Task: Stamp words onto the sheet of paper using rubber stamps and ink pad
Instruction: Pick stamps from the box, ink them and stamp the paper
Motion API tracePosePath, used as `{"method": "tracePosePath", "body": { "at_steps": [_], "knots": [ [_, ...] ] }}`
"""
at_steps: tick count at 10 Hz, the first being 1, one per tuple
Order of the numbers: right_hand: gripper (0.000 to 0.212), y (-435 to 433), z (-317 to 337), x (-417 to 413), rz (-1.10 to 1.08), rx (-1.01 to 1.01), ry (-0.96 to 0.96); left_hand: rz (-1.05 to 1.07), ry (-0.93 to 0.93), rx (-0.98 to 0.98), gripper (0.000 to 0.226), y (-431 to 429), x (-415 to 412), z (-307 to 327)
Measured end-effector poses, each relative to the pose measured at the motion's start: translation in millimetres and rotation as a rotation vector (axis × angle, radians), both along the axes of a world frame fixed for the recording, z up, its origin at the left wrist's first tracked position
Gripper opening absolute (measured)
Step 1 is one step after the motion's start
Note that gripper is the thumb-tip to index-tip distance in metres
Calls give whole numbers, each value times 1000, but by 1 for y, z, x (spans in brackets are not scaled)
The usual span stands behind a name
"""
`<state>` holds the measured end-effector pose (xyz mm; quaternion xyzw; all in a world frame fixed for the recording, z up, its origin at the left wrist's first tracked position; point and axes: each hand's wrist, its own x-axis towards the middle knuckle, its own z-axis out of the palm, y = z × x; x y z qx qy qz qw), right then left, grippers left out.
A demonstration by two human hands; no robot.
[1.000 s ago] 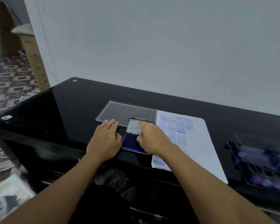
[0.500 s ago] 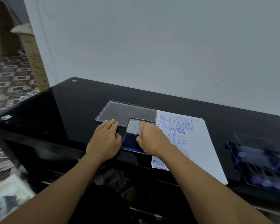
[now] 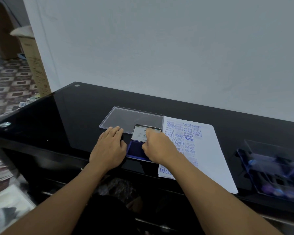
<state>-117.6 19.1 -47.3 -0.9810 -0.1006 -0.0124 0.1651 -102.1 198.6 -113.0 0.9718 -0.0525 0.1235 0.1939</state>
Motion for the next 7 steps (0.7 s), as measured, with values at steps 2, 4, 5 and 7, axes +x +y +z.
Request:
{"method": "tracePosePath", "body": {
  "at_steps": [2,4,5,7],
  "knots": [
    [13,-4,1,3,-5,56,40,-1,-3,-1,55,0,-1,1],
    [18,-5,2,4,-18,87,52,1,4,3,55,0,-1,2],
    [13,-2,-1,2,-7,44,16,1,3,-3,55,-1,-1,2],
    [16,-4,-1,3,-4,63,37,1,11,-5,56,-1,-1,2]
  ]
}}
